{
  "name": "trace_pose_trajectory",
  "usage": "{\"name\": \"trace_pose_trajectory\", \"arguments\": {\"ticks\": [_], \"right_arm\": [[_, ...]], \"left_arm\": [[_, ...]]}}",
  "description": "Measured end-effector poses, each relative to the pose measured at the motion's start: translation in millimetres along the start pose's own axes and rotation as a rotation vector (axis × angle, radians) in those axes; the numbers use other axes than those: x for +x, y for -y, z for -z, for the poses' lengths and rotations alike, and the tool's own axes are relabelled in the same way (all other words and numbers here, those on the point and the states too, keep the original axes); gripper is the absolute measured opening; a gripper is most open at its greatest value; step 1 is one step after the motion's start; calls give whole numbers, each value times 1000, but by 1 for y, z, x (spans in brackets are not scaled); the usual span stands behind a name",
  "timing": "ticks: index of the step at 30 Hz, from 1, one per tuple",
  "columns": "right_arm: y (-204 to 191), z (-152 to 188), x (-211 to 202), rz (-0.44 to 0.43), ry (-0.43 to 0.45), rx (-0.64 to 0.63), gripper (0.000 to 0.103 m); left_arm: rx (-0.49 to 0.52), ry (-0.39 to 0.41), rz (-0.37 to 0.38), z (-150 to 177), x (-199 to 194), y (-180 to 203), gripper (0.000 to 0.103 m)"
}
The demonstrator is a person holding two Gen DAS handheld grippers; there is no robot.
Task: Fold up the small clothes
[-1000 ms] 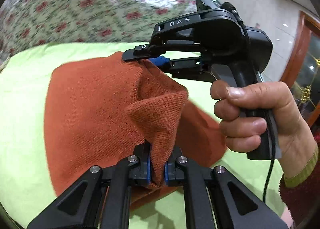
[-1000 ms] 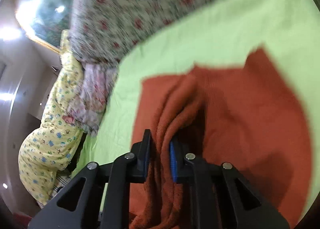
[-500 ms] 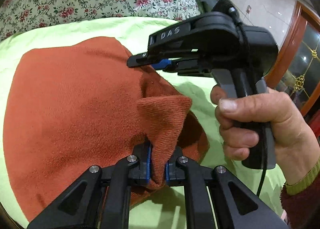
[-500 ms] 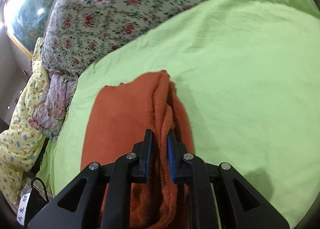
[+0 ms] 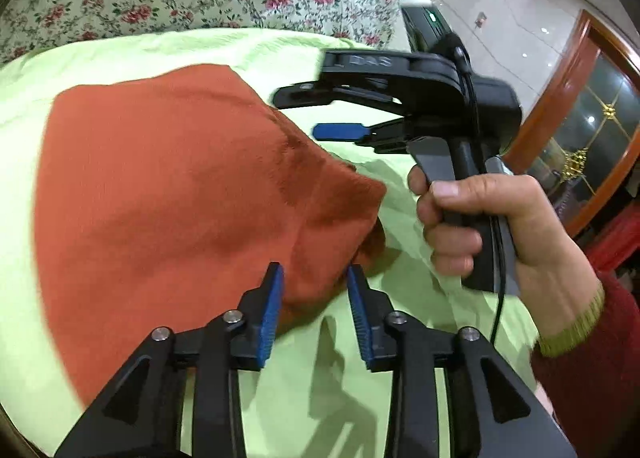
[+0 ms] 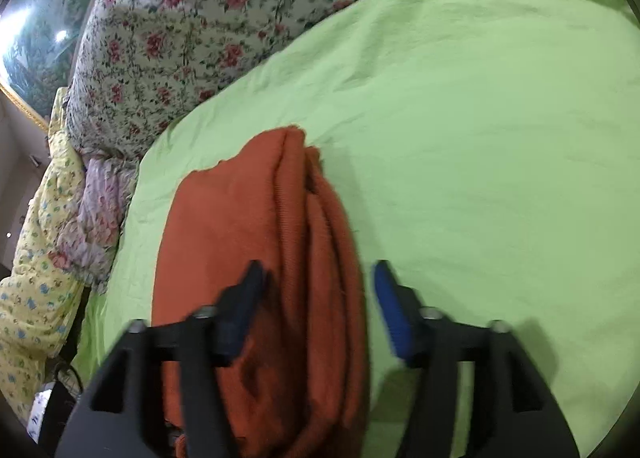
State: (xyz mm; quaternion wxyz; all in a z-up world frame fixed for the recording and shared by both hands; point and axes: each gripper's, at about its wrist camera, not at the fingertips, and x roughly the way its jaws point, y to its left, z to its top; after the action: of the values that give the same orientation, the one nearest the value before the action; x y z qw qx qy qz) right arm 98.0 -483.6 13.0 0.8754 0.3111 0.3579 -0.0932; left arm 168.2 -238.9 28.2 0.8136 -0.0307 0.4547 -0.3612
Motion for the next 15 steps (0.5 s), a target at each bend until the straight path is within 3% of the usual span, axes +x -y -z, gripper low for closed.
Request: {"name": "trace_pose_trajectory", "arguments": {"ticks": [2,3,6,11,15], "right_arm": [[2,4,-12,-16,25,10,69],[4,6,-16,-27,31,16,69],[5,12,-22,-54,24,22,73],[3,25,-6,-67,-65,-4,77],[4,29,4,-76,-90,-12,80]], "left_arm": [[-16,15,-28,5,-19,-11,57],[-35,30,-38,7,-29,-20,60],[-143,44,-61,5,-47,-58,82],[-361,27,-64,-7,-48,-131,84],[-441,-8,-14,-13,-27,-160,85]]}}
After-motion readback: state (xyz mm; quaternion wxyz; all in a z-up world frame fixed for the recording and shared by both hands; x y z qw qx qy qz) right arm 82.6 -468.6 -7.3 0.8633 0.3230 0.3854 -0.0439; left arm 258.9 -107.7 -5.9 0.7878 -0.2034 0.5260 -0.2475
